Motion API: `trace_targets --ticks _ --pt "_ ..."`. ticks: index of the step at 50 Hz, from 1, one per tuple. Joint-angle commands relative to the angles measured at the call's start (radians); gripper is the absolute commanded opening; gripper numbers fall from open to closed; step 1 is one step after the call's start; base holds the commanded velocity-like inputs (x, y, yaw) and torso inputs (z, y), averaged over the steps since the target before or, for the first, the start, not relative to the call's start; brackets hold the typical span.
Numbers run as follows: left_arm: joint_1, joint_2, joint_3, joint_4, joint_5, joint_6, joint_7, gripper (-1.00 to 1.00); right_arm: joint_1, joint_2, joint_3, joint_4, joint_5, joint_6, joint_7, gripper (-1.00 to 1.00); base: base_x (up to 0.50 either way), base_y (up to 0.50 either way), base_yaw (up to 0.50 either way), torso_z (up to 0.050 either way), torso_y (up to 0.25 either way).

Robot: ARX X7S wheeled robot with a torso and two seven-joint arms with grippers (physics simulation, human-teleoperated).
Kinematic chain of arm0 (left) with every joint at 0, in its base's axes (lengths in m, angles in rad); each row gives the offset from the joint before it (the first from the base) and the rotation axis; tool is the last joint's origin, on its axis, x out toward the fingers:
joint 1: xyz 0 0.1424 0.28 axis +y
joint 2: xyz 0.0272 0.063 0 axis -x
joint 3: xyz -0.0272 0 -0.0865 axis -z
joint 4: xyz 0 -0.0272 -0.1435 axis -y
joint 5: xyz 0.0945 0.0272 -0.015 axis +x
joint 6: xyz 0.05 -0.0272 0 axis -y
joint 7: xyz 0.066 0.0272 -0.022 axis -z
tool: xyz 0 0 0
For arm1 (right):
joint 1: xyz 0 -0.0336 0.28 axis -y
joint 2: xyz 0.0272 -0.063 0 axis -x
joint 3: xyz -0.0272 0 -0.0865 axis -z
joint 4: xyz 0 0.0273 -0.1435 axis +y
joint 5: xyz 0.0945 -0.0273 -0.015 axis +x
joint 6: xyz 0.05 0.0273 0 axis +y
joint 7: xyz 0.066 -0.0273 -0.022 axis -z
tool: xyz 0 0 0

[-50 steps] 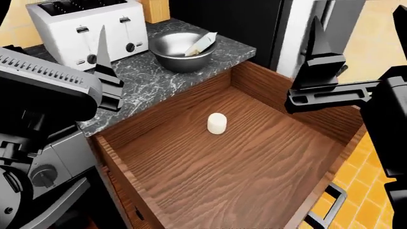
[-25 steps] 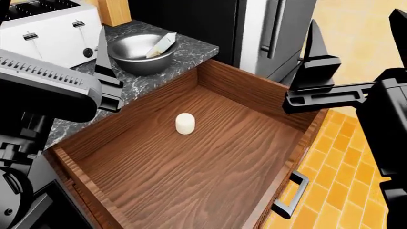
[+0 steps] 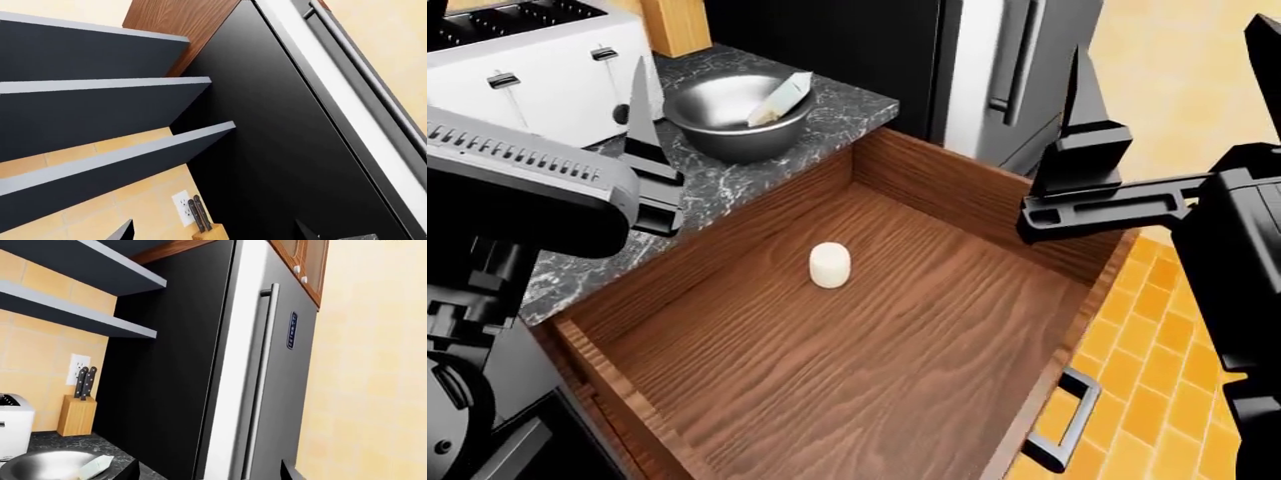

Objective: Place the bar in the bowl and close the drawer.

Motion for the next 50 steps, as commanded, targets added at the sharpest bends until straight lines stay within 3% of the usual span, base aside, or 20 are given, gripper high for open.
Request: trace_targets --ticks 1,50 --pt "0.005 -0.004 0.000 0.002 -0.001 0.002 -0.004 1.00 -0.001 0.001 0.003 -0.006 -0.005 0.006 -0.001 1.00 0.26 0.00 0.00 0.000 0.000" --pt "-0.008 0.007 0.013 -0.005 0.008 -0.008 0.001 1.00 -0.015 0.012 0.018 -0.009 -0.014 0.014 0.014 1.00 0.09 0.01 0.00 0.000 0.000"
